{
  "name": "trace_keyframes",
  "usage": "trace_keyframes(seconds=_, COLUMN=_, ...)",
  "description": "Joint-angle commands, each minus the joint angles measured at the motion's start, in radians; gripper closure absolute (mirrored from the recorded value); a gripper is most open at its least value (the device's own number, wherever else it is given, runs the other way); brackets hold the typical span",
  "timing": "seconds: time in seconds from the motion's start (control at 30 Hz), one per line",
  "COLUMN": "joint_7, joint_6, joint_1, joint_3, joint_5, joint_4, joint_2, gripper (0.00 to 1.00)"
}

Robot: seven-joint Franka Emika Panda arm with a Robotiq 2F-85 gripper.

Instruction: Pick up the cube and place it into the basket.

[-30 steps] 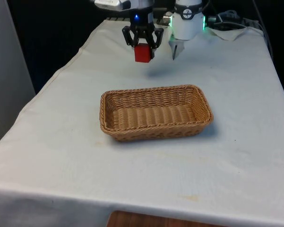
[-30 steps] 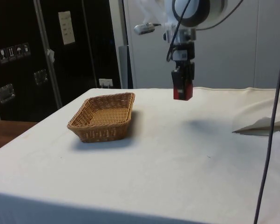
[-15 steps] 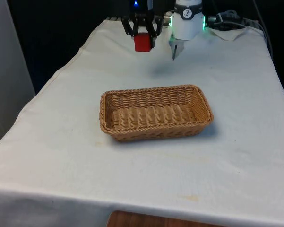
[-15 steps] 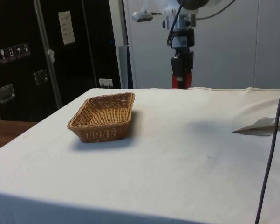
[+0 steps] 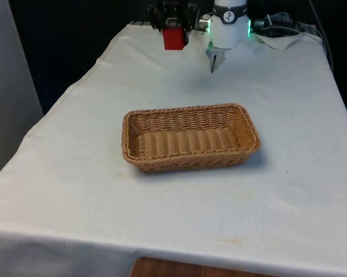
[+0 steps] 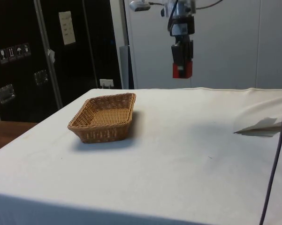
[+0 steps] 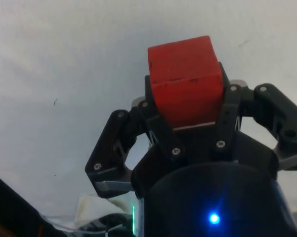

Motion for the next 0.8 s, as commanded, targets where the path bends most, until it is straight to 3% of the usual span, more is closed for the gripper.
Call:
trace_keyframes(seconds=0.0, joint_7=0.017, joint_6=-0.019, joint_1=-0.005, joint_3=0.007, joint_5=-0.024, joint_4=0.007, joint_2=-0.006, gripper=1.0)
trace_keyframes(seconds=0.13, joint_7=0.022, joint_6=-0.058, joint_1=-0.003, joint_3=0.014, joint_5=-0.041, joint_4=0.022, joint_2=-0.025, gripper=1.0)
trace_keyframes(seconds=0.17, joint_7=0.003, joint_6=-0.044, joint_1=0.001, joint_3=0.006, joint_5=-0.021, joint_4=0.018, joint_2=-0.02, gripper=1.0)
trace_keyframes(seconds=0.2, joint_7=0.023, joint_6=-0.065, joint_1=-0.003, joint_3=0.017, joint_5=-0.045, joint_4=0.025, joint_2=-0.029, gripper=1.0)
trace_keyframes(seconds=0.5, joint_7=0.047, joint_6=-0.138, joint_1=-0.003, joint_3=0.044, joint_5=-0.084, joint_4=0.045, joint_2=-0.078, gripper=1.0)
trace_keyframes(seconds=0.53, joint_7=0.031, joint_6=-0.129, joint_1=0.001, joint_3=0.036, joint_5=-0.068, joint_4=0.043, joint_2=-0.073, gripper=1.0)
trace_keyframes(seconds=0.77, joint_7=0.083, joint_6=-0.178, joint_1=-0.003, joint_3=0.07, joint_5=-0.119, joint_4=0.044, joint_2=-0.126, gripper=1.0)
